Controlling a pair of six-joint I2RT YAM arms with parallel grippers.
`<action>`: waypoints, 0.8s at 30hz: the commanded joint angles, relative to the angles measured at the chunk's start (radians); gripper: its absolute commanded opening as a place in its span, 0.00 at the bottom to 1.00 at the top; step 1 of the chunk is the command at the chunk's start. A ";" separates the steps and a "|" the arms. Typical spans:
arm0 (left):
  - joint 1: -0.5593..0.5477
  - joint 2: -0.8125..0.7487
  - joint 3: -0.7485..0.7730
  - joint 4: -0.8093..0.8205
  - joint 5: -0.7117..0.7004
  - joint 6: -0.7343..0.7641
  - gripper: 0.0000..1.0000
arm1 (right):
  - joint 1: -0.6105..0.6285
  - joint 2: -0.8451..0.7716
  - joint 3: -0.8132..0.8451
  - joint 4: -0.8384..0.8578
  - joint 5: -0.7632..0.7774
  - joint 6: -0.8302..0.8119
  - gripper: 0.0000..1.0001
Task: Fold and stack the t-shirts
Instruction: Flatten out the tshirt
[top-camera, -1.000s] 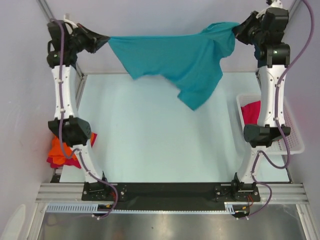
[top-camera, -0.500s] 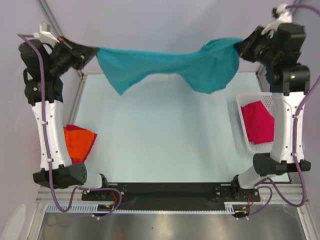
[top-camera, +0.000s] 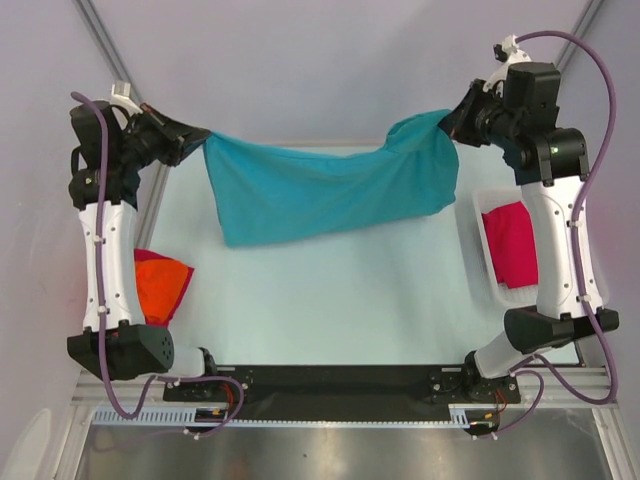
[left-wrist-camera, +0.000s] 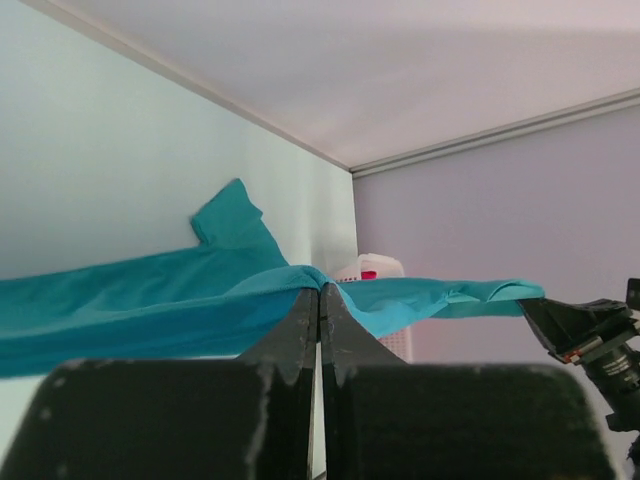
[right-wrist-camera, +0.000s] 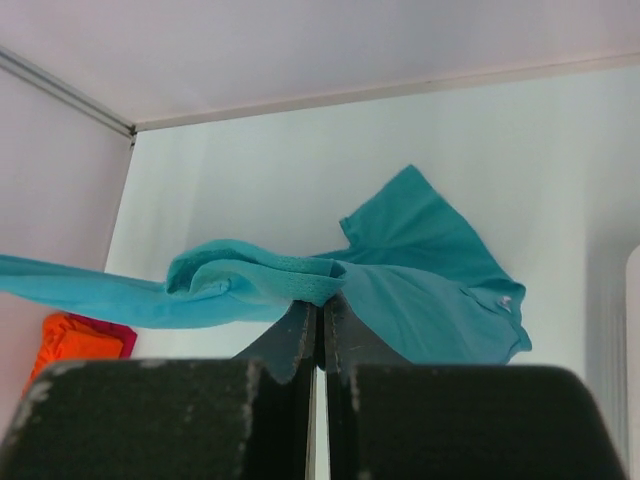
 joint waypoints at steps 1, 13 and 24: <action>0.009 -0.085 -0.055 0.016 0.008 0.049 0.00 | 0.057 -0.061 -0.051 0.017 0.031 -0.012 0.00; 0.011 -0.149 -0.163 0.016 0.017 0.074 0.00 | 0.103 -0.167 -0.240 0.022 0.043 -0.015 0.00; 0.022 -0.273 -0.221 -0.042 -0.046 0.053 0.00 | 0.103 -0.306 -0.288 -0.037 0.112 0.012 0.00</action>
